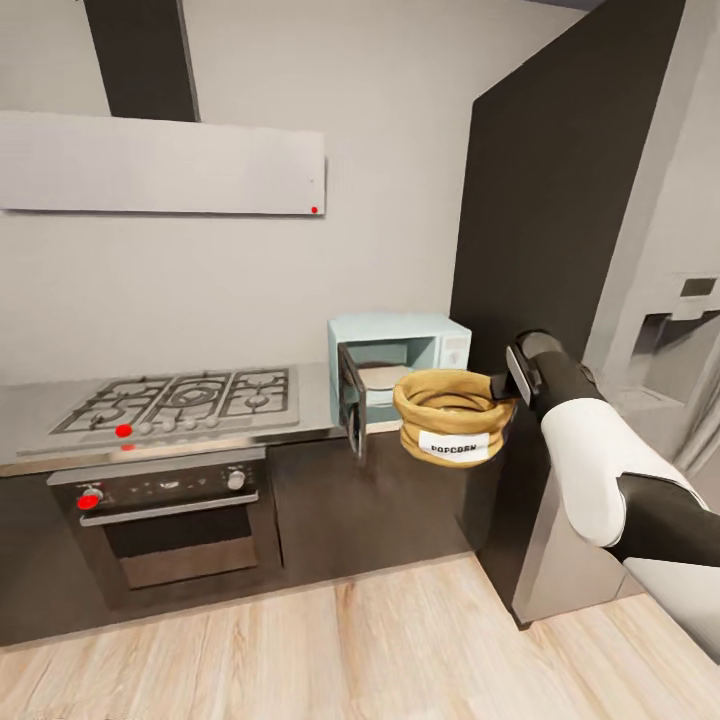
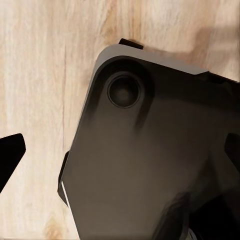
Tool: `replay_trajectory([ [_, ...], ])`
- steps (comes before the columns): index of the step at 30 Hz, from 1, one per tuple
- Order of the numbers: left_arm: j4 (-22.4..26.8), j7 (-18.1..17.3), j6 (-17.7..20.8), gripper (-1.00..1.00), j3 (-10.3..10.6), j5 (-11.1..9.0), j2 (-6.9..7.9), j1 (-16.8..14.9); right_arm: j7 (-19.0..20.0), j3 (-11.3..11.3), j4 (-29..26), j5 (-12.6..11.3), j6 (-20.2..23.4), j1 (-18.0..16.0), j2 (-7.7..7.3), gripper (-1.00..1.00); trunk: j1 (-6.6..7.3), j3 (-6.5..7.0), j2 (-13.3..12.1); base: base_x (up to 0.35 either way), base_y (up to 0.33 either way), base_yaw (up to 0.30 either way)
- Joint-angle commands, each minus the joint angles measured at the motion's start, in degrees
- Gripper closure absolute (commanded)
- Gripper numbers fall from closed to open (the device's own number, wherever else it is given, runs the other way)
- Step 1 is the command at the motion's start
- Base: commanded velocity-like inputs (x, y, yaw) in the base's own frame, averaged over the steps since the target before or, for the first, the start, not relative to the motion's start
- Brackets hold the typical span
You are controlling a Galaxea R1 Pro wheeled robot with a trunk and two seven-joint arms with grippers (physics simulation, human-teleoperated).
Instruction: In the kitchen, take the popcorn bag from the countertop, put it into the microwave, and heat it until the popcorn is cooked so the cooked popcorn ends up inside the bag.
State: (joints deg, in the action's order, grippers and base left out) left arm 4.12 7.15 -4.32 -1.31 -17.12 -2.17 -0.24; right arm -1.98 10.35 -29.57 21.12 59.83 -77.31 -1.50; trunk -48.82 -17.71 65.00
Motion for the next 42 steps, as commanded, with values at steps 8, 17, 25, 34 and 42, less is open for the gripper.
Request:
replay_trajectory([
  [8, 0.04, 0.13, -0.20, -1.00, -0.10, -0.18, -0.02, -0.02, -0.14, 0.40, -0.52, -0.38, 0.17, -0.03, 0.00, 1.00, -0.02, -0.06, 0.04, 0.068, -0.051, 0.054],
  [17, 0.10, 0.09, -0.16, -1.00, -0.12, -0.20, -0.03, -0.02, 2.08, 0.50, -0.57, -0.38, 0.17, -0.03, -0.06, 1.00, -0.02, -0.06, 0.04, 0.054, 0.000, 0.000],
  [25, 0.10, 0.05, -0.16, -1.00, -0.03, -0.11, -0.02, -0.02, 2.24, 0.42, -0.66, -0.38, 0.17, -0.03, 0.00, 1.00, -0.02, -0.06, 0.04, 0.309, 0.000, 0.000],
  [34, 0.10, 0.05, -0.16, -1.00, -0.01, -0.10, -0.02, -0.02, 2.24, 0.41, -0.75, -0.38, 0.17, -0.03, 0.06, 1.00, -0.02, -0.06, 0.04, 0.321, 0.000, 0.000],
  [42, 0.10, 0.05, -0.16, -1.00, -0.08, -0.10, -0.02, -0.02, 2.24, 0.46, -0.58, -0.32, 0.17, -0.03, 1.19, 1.00, -0.02, -0.06, 0.04, 0.294, 0.000, 0.000],
])
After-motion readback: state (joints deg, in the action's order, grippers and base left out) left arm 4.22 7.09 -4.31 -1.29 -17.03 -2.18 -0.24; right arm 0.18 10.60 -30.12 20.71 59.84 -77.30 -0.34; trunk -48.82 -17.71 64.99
